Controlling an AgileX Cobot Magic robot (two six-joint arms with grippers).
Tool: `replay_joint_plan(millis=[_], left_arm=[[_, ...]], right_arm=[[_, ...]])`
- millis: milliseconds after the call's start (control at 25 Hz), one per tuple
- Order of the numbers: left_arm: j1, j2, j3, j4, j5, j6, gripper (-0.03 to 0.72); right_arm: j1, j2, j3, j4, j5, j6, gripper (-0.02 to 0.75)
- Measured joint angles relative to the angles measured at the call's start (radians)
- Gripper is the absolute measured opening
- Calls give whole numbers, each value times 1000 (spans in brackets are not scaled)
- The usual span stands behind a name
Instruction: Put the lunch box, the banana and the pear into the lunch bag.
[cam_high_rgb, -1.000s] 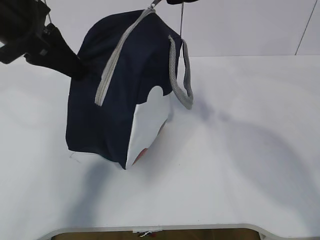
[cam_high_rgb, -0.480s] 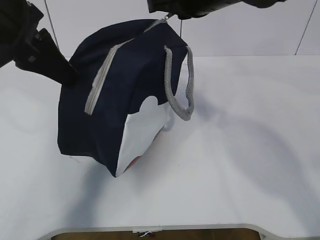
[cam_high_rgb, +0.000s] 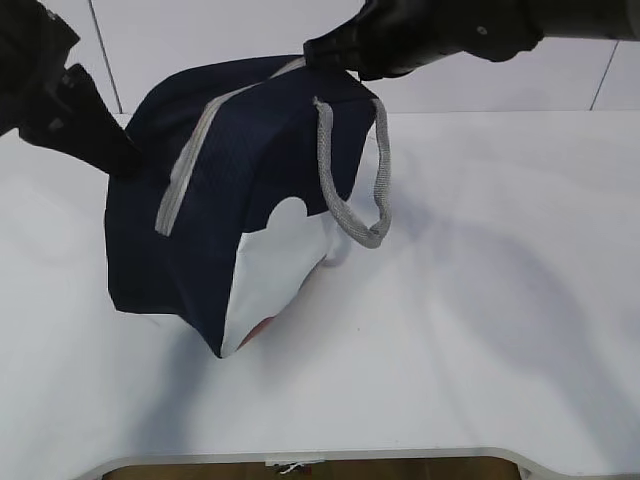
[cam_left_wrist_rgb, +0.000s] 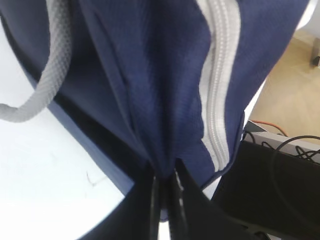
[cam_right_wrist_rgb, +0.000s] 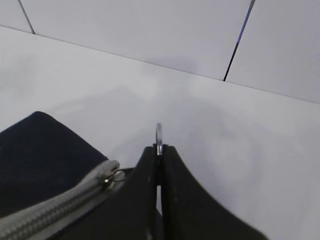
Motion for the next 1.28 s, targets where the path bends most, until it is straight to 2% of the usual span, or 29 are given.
replay_joint_plan(millis=[160, 320, 400, 520, 680, 760, 1040, 1280], left_arm=[[2, 0, 0, 13, 2, -4, -5], [2, 0, 0, 21, 6, -48, 0], [2, -2, 0, 26, 7, -82, 34], [2, -4, 0, 29, 15, -118, 160], [2, -6, -29, 29, 23, -164, 397], [2, -6, -61, 29, 23, -181, 445], [2, -6, -175, 29, -8, -190, 475], [2, 95, -260, 2, -48, -191, 477]], right_arm=[[0, 2, 0, 16, -17, 12, 13], [0, 2, -5, 112, -19, 15, 13], [-1, 2, -6, 159, -19, 15, 13], [-1, 2, -6, 216, -19, 17, 13], [1, 2, -6, 263, -19, 19, 13], [1, 2, -6, 290, -19, 21, 13], [1, 2, -6, 351, -19, 21, 13], [1, 2, -7, 382, -24, 21, 13]])
